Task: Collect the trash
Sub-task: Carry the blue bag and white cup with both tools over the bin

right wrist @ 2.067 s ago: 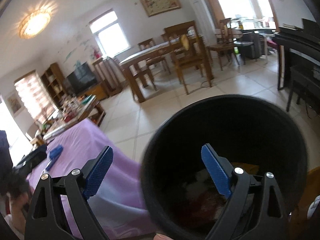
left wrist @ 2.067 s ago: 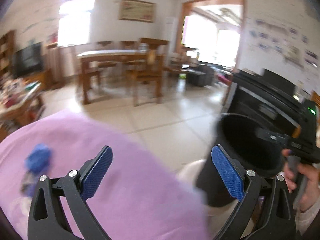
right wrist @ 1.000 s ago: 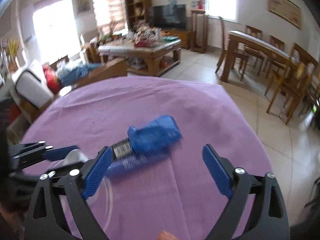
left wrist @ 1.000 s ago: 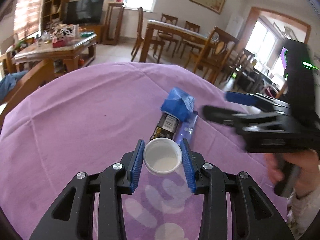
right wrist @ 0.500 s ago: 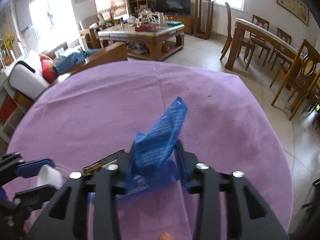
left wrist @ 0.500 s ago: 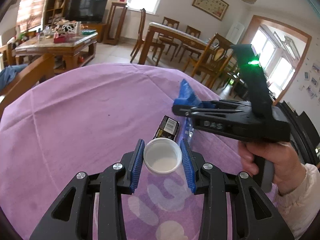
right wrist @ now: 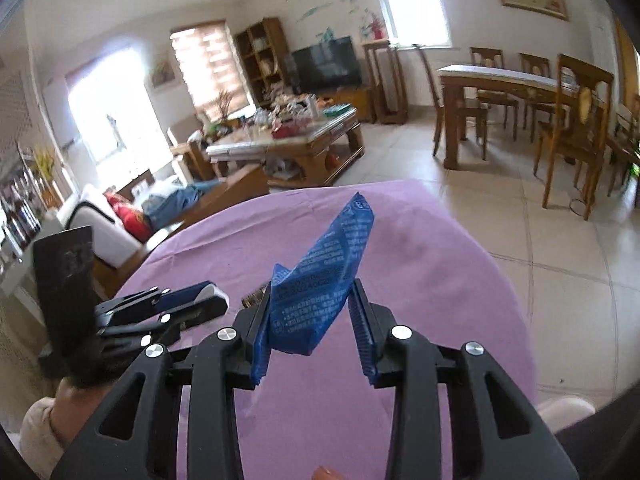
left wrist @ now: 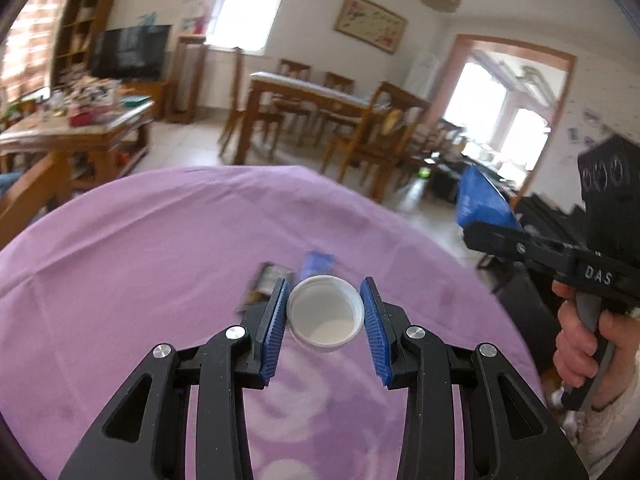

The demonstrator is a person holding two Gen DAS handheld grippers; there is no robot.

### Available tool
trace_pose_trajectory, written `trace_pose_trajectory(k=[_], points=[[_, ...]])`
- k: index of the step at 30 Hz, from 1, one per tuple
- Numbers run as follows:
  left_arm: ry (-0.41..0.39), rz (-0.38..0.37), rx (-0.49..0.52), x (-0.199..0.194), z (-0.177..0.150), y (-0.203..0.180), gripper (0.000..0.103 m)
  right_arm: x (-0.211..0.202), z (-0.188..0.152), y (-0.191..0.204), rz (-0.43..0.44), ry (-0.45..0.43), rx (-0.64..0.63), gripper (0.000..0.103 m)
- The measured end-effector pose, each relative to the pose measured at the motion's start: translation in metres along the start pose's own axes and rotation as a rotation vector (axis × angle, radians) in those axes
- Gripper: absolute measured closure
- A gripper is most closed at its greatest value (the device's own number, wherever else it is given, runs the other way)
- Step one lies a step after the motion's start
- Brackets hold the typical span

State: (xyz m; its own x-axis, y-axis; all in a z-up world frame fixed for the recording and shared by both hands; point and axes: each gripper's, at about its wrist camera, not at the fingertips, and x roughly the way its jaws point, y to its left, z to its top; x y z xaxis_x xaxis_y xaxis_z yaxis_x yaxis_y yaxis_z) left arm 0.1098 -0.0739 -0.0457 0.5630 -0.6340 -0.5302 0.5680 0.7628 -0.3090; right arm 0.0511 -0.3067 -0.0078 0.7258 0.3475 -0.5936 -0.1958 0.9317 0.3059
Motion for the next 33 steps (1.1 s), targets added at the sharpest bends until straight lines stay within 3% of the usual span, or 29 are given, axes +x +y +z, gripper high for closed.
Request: trace_pose_trajectory(k=[4, 11, 20, 25, 33], points=[[-0.006, -0.049, 0.068, 0.005, 0.004, -0.04, 0.066, -0.047, -0.016, -0.026, -0.047, -0.073, 0.036, 0.068], [0.014, -0.237, 0.201, 0.021, 0.014, -0.159, 0.066, -0.115, -0.041, -0.076, -0.167, -0.202, 0.086, 0.068], [0.089, -0.436, 0.314, 0.084, -0.003, -0.293, 0.066, -0.181, -0.082, -0.159, -0.321, -0.311, 0.247, 0.068], [0.138, -0.5, 0.365, 0.124, -0.024, -0.357, 0.066, -0.209, -0.108, -0.206, -0.405, -0.339, 0.343, 0.068], [0.204, -0.539, 0.405, 0.177, -0.053, -0.418, 0.066, -0.222, -0.136, -0.244, -0.454, -0.356, 0.443, 0.067]])
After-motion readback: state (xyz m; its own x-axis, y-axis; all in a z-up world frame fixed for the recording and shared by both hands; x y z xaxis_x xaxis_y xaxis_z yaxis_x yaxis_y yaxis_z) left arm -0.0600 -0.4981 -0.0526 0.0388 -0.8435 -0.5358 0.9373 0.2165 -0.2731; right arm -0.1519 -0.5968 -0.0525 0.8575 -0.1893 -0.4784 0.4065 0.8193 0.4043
